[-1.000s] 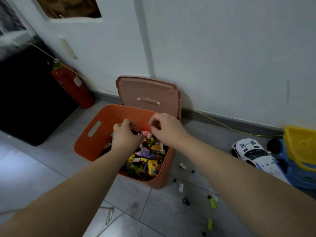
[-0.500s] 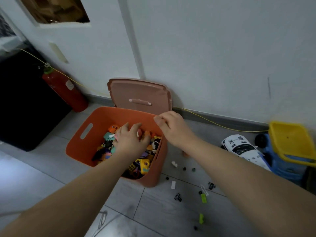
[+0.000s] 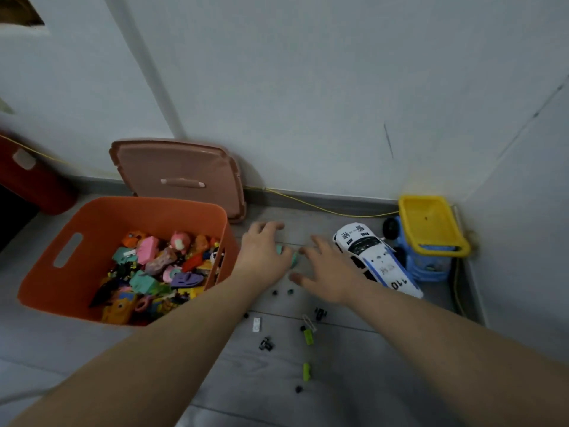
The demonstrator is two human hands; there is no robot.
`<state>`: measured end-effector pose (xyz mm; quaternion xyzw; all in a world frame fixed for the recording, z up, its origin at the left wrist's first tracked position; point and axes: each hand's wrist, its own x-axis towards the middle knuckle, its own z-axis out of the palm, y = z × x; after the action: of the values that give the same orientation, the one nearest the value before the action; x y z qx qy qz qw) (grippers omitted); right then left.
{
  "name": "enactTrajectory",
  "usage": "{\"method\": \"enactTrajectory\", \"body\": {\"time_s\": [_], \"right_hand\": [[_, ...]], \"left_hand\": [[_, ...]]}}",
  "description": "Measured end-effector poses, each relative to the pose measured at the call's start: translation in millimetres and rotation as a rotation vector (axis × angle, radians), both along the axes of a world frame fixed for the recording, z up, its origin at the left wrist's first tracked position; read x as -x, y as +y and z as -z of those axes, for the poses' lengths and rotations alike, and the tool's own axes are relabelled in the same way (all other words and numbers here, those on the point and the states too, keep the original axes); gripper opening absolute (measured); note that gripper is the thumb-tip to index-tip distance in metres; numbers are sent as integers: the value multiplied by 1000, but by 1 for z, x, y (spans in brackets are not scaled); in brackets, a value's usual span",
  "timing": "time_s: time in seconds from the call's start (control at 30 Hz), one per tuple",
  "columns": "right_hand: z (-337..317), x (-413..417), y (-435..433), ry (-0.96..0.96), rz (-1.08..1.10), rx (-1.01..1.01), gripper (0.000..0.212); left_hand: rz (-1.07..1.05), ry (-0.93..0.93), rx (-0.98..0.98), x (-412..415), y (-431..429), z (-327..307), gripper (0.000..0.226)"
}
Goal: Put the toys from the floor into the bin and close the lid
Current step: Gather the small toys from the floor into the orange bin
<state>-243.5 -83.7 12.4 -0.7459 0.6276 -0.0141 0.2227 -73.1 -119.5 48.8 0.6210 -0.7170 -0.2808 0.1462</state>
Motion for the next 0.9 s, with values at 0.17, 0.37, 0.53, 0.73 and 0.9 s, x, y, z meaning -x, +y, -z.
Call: {"method": "enactTrajectory", "body": {"time_s": [0.17,0.37,0.53,0.73,0.9], "right_hand": [[42,8,54,159,-181,-195,96],[84,-9,98,254,-315,-245,124],[110,-25,117,304,-374,-204,117],[128,-24,109,317,-301,-130,97],[141,1,70,336,-147,-59,92]], "left_hand": [[48,-208,-235,-7,22,64,61],[135,-365,-314,-36,43,115,81],[88,-300,-267,-49,52,133,82],[178,-358,-209,-55,64,153,93],[240,-412,-124,-56,70,170,104]]}}
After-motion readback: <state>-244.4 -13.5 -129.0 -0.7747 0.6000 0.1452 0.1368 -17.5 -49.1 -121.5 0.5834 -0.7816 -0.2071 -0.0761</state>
